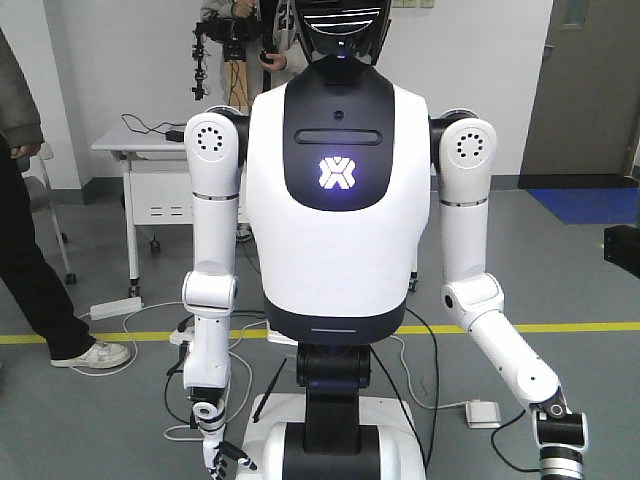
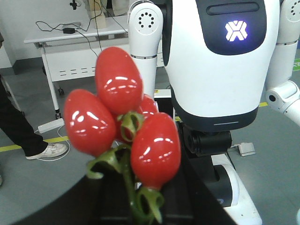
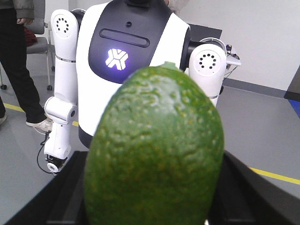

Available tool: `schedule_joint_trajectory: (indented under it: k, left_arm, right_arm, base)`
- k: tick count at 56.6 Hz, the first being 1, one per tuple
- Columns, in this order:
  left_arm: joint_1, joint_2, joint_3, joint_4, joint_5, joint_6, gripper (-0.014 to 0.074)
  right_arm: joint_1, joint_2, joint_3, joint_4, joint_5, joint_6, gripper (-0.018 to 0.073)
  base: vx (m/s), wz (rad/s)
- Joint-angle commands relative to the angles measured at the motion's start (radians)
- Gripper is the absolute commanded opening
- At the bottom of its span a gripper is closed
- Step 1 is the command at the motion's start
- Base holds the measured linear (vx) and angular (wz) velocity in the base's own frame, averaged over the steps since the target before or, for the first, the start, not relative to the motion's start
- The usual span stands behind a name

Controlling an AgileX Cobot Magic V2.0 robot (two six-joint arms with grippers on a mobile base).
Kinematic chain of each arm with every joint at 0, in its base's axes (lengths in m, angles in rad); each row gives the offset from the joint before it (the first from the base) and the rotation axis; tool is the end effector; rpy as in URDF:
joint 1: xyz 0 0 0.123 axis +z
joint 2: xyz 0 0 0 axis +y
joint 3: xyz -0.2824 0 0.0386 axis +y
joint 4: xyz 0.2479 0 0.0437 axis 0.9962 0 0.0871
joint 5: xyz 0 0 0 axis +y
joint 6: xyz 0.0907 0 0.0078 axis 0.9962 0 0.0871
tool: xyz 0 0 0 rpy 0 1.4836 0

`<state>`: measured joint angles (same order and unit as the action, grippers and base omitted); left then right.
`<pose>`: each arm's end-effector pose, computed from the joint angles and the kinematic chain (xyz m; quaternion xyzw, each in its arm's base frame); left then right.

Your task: Pick snacks and fruit into basket

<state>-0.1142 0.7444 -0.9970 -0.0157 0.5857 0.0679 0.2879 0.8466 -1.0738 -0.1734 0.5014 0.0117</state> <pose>0.1348 -0.0163 0.4247 0.0692 0.7854 -0.0217 0.6147 0.1582 0.0389 0.4421 -0.1372 0.7554 0.0153 0.6405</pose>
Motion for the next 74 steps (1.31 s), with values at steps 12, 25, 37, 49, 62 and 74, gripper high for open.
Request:
schedule_joint_trajectory:
  k: [12, 25, 37, 49, 62, 74]
  left_arm:
    - [0.000, -0.005, -0.030, -0.005, -0.082, -0.007, -0.0003]
    - [0.000, -0.005, -0.030, -0.005, -0.082, -0.007, -0.0003]
    - [0.000, -0.005, -0.030, -0.005, -0.082, -0.007, -0.0003]
    - [0.000, -0.005, -0.030, -0.005, -0.082, -0.007, -0.0003]
    - [0.000, -0.005, -0.030, -0.005, -0.082, -0.007, -0.0003]
    - [0.000, -0.005, -0.030, -0.005, -0.082, -0.007, -0.0003]
  right_arm:
    - [-0.005, -0.007, -0.029, -0.019, -0.086, -0.004, -0.0009]
    - [-0.005, -0.007, -0.029, -0.019, -0.086, -0.005, -0.0009]
    - [-0.005, -0.007, -0.029, -0.019, -0.086, -0.005, -0.0009]
    - [-0.005, -0.007, -0.029, -0.019, -0.086, -0.005, -0.0009]
    - [-0.005, -0.007, -0.029, -0.019, -0.086, -0.005, -0.0009]
    - [-0.005, -0.007, -0.029, -0.019, -0.086, -0.005, -0.0009]
  base:
    - [0.00, 0.00]
    - [-0.01, 0.00]
    - [-0.02, 0.00]
    - [0.00, -0.01]
    - [0.02, 0.00]
    - [0.07, 0.02]
